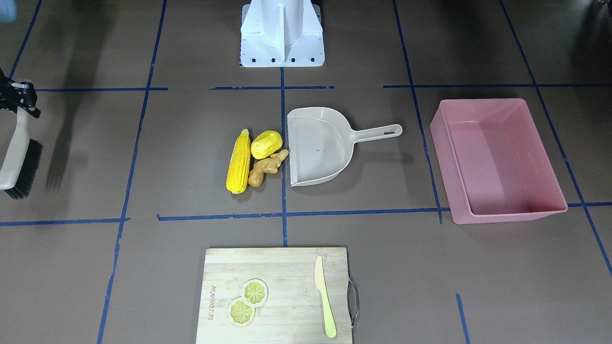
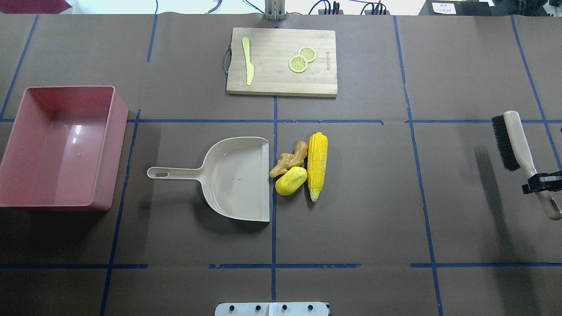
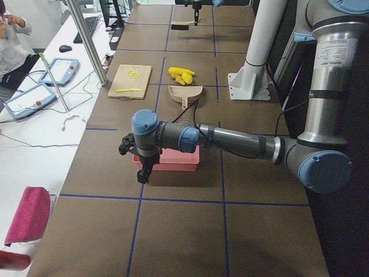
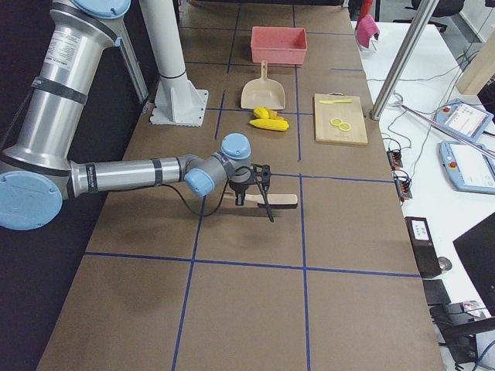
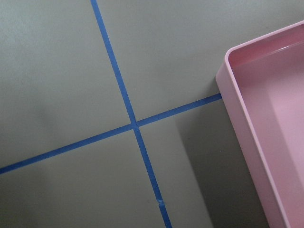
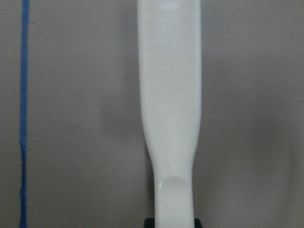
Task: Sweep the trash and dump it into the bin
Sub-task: 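Lift the brush with the right gripper while the left gripper reaches toward the dustpan handle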
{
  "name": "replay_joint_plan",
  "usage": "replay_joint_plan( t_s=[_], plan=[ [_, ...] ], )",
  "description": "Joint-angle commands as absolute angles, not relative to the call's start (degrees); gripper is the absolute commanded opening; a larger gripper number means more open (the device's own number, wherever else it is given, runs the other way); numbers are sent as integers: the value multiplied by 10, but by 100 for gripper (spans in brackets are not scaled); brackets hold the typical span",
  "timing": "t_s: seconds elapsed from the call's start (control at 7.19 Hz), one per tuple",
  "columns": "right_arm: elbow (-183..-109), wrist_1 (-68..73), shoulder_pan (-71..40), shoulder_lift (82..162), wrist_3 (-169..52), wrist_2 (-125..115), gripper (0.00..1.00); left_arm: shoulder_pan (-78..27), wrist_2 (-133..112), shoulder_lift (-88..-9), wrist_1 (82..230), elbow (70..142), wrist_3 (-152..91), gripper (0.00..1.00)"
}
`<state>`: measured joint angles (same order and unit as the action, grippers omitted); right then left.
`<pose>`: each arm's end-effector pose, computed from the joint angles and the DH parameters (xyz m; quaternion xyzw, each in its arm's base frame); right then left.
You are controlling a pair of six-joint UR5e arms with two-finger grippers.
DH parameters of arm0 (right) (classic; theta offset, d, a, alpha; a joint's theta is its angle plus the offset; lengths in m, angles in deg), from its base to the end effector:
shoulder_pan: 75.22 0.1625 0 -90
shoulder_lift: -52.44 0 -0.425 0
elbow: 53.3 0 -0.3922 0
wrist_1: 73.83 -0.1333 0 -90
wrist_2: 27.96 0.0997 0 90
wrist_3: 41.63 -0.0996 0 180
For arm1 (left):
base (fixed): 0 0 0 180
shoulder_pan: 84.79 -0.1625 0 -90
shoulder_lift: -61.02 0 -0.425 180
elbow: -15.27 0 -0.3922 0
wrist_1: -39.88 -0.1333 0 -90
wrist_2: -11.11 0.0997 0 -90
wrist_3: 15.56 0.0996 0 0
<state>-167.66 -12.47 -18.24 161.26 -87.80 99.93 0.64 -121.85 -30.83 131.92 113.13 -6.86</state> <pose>-0.1465 -0.3578 0.5359 0.0164 -0.4163 0.0087 0.9090 -0.0244 -0.5163 0.5722 0.1083 0.3606 0.1442 0.9151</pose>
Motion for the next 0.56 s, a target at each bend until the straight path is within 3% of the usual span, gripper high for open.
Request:
replay_joint_plan(
  t_s=[0.0,0.42],
  plan=[
    [-1713,-101,-241,1566,-966,994,0,6,-1247,-309,1360,1134,-70,100],
    [-1735,-100,-368,1508,-1107,946,0,-43,-1262,-310,1561,1134,-74,100]
  ],
)
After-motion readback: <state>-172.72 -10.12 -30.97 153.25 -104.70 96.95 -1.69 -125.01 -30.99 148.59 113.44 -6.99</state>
